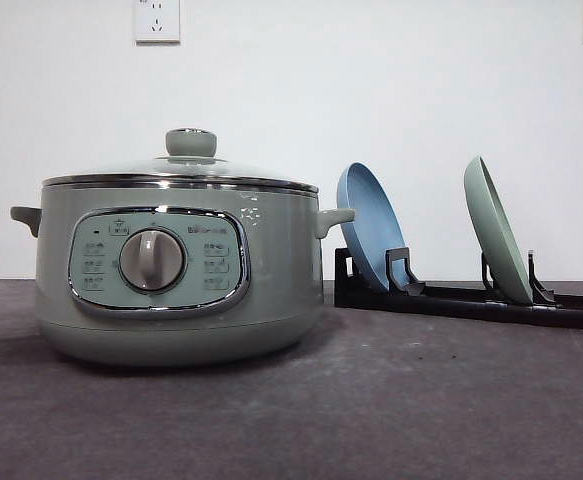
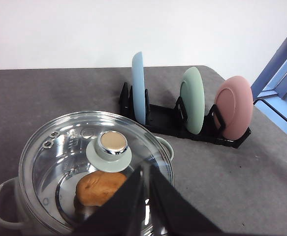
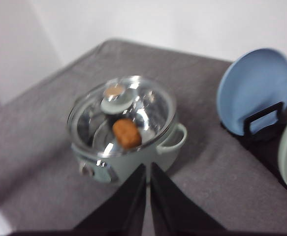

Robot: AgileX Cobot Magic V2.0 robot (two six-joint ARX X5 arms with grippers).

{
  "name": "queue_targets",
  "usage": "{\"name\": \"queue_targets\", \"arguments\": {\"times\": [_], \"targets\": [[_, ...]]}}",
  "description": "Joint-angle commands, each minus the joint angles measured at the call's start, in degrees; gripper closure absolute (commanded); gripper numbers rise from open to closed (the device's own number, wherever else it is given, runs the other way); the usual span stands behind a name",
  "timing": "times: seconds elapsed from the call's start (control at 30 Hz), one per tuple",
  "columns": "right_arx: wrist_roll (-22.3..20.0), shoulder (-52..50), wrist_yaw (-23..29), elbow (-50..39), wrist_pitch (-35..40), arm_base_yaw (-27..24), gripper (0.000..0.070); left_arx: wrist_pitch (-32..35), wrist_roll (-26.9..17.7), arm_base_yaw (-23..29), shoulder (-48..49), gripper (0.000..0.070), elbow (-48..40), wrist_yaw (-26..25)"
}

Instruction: Transfer potato from steamer to green plate

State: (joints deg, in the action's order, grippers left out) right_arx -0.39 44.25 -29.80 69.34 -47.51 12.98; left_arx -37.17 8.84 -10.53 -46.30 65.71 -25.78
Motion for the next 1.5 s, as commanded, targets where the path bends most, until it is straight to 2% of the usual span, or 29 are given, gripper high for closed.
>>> {"name": "queue_targets", "arguments": {"times": [0.0, 0.13, 0.2, 0.27, 0.3, 0.37, 0.43, 0.47, 0.5, 0.63, 0.67, 0.97, 1.2, 1.47], "targets": [[-4.0, 0.1, 0.1, 1.0, 0.4, 1.1, 0.0696, 0.3, -0.9, -0.3, -0.2, 0.0672, 1.2, -0.4], [-3.5, 0.2, 0.0, 1.0, 0.1, 1.9, 0.0696, -1.8, -0.9, -0.5, -0.1, 0.0664, 1.2, -0.4], [-2.4, 0.6, 0.0, 1.0, 0.0, 1.9, 0.0695, -2.7, -0.9, -0.8, -0.1, 0.0598, 1.2, -0.4], [-1.0, 1.1, 0.0, 1.0, -0.3, 1.9, 0.0686, -3.6, -0.9, -1.1, -0.1, 0.0480, 1.2, -0.4], [-0.3, 1.5, 0.0, 1.0, -0.6, 1.9, 0.0653, -3.9, -0.9, -1.2, -0.1, 0.0411, 1.2, -0.4], [0.7, 2.4, 0.0, 1.0, -1.0, 1.9, 0.0530, -4.1, -0.9, -1.3, -0.1, 0.0251, 1.2, -0.4], [1.8, 3.4, 0.0, 1.0, -1.4, 1.9, 0.0375, -3.9, -0.9, -1.7, -0.1, 0.0101, 1.2, -0.4], [1.9, 4.0, 0.0, 1.0, -1.5, 1.9, 0.0279, -3.9, -0.9, -1.9, -0.1, 0.0041, 1.2, -0.4], [1.9, 4.5, 0.0, 1.0, -1.7, 1.9, 0.0212, -3.9, -0.9, -2.0, -0.2, 0.0002, 1.2, -0.4], [2.0, 6.2, 0.0, 1.0, -2.8, 1.9, 0.0018, -3.9, -0.9, -2.3, -0.2, 0.0000, 1.2, -0.4], [2.4, 6.6, 0.0, 1.0, -3.0, 1.9, 0.0000, -3.9, -0.9, -2.3, -0.2, 0.0000, 1.2, -0.4], [2.8, 7.4, -0.2, 1.0, -2.5, 1.9, 0.0000, -3.8, -0.9, -2.3, -0.2, 0.0000, 1.2, -0.4], [5.2, 9.7, 0.4, 1.0, 0.4, 1.8, 0.0000, -3.7, -0.9, -2.3, -0.9, 0.0000, 1.2, -0.4], [8.0, 19.4, 4.8, 2.8, 4.0, 1.2, 0.0000, -3.8, -0.9, -2.3, -1.3, 0.0000, 1.2, -0.4]]}}
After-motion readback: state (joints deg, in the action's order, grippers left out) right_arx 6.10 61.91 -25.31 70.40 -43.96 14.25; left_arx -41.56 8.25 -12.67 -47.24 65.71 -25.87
